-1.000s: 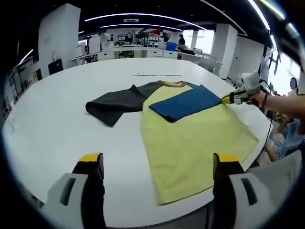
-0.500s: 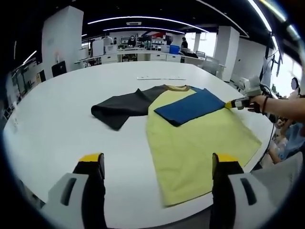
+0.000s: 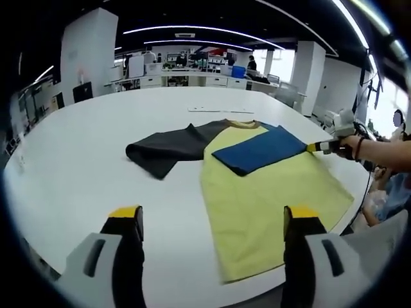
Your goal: Fold the garment on the visible template until the final outline fits inside the template.
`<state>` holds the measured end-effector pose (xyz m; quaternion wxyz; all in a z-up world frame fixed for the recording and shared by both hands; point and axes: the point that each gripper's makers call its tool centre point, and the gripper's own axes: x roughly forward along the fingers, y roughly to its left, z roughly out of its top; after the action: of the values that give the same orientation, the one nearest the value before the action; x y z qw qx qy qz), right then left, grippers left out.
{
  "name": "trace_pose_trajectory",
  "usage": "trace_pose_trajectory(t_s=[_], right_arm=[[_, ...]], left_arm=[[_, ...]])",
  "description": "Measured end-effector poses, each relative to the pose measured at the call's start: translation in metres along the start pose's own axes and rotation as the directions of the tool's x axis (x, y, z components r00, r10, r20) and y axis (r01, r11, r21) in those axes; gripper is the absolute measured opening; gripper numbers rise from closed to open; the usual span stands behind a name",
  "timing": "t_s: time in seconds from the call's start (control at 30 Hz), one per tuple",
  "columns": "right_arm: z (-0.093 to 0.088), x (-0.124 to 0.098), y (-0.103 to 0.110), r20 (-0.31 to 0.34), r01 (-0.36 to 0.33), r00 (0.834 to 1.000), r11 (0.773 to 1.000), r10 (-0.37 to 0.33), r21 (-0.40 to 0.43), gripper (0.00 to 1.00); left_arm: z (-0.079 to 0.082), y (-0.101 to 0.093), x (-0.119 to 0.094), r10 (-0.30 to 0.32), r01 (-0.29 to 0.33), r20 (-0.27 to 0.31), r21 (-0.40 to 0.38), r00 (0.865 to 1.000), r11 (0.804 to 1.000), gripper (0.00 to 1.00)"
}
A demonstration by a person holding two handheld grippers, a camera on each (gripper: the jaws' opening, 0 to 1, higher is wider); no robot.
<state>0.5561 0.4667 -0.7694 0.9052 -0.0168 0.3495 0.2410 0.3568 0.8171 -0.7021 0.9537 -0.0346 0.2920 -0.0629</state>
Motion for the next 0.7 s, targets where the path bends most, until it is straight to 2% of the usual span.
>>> trace_pose_trajectory(t_s=[0.7], right_arm=[[0.0,-0.005,-0.039,-0.05,0.014,0.999,0.999,-0.015,-0.03,0.0]], left_arm=[[-0.001,0.003,0.005,-0.011,0.011,-0.016,-0.015,1.0,1.0,0.84]])
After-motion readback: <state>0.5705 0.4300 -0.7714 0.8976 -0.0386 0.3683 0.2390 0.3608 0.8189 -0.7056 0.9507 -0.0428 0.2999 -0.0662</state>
